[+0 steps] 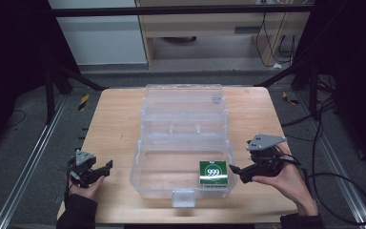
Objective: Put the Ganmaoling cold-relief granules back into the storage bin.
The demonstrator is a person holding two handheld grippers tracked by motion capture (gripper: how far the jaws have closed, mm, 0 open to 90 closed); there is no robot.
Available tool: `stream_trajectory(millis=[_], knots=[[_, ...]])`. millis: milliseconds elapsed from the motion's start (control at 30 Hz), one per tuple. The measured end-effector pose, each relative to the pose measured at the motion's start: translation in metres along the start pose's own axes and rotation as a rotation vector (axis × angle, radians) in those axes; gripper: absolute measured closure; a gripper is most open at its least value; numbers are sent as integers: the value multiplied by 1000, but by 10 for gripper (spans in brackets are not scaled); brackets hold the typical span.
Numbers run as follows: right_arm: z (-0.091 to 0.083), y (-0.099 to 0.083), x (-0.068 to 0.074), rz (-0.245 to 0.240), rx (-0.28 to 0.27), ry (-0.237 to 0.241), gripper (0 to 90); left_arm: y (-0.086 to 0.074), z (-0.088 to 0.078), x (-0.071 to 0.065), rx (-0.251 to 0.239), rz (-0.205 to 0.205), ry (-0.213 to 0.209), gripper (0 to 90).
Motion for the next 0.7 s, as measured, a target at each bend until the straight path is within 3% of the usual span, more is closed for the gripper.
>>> stream_trajectory(millis=[167, 400, 633, 700], knots=[[-4, -18, -18, 117, -101, -106, 23, 0, 0, 0, -1, -1, -2, 294], [-10, -37, -38, 197, -212, -221, 26, 0, -1, 0, -6, -1, 0, 292], [-2, -72, -57, 274, -220, -302, 22, -1, 1, 0, -3, 6, 1, 287], [1, -82, -64, 317, -223, -320, 19, -1, 2, 0, -1, 6, 0, 285]])
Point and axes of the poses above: each handheld gripper's, and its own axes: z roughly forward along the jaws, y roughly out of its top, x roughly to its left, the point moved 7 cm from there along z, roughly forward along the jaws, and after that the axes turned 12 degrees about y, right-handed, at the moved point
